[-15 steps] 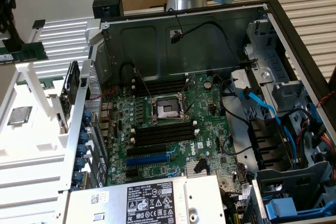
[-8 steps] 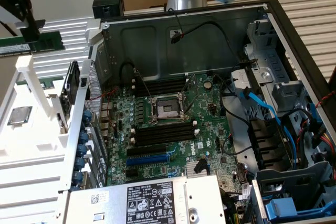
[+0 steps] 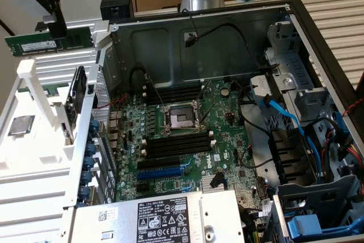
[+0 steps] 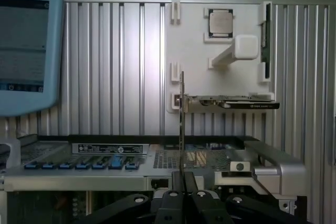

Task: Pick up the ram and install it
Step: 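Pick up the ram and move it above insertion slot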

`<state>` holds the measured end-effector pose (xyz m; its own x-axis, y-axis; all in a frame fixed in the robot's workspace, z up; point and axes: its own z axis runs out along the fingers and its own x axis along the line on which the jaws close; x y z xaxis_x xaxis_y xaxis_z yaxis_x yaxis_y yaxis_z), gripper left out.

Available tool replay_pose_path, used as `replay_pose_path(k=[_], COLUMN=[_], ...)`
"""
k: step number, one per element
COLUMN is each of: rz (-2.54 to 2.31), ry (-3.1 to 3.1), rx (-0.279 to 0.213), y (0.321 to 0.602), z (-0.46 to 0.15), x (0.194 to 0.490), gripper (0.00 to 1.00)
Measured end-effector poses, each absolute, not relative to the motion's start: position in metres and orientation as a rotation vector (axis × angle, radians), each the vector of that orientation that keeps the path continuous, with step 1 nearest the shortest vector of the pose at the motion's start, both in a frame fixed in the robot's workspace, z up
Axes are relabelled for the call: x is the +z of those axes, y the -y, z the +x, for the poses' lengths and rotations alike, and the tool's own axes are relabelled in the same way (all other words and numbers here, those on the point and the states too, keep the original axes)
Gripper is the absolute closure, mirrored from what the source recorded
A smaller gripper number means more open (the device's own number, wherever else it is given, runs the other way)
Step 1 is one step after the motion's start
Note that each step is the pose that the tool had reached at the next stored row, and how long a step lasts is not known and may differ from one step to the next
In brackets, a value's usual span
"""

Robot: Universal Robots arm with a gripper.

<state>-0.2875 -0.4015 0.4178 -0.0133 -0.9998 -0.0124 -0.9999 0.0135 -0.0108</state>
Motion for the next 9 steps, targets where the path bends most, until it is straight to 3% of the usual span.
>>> replay_pose_path(k=[9], rz=[-2.197], ry=[-2.226], rx=[-0.002], y=[0.401], z=[-0.233], x=[0.418], gripper=[0.88])
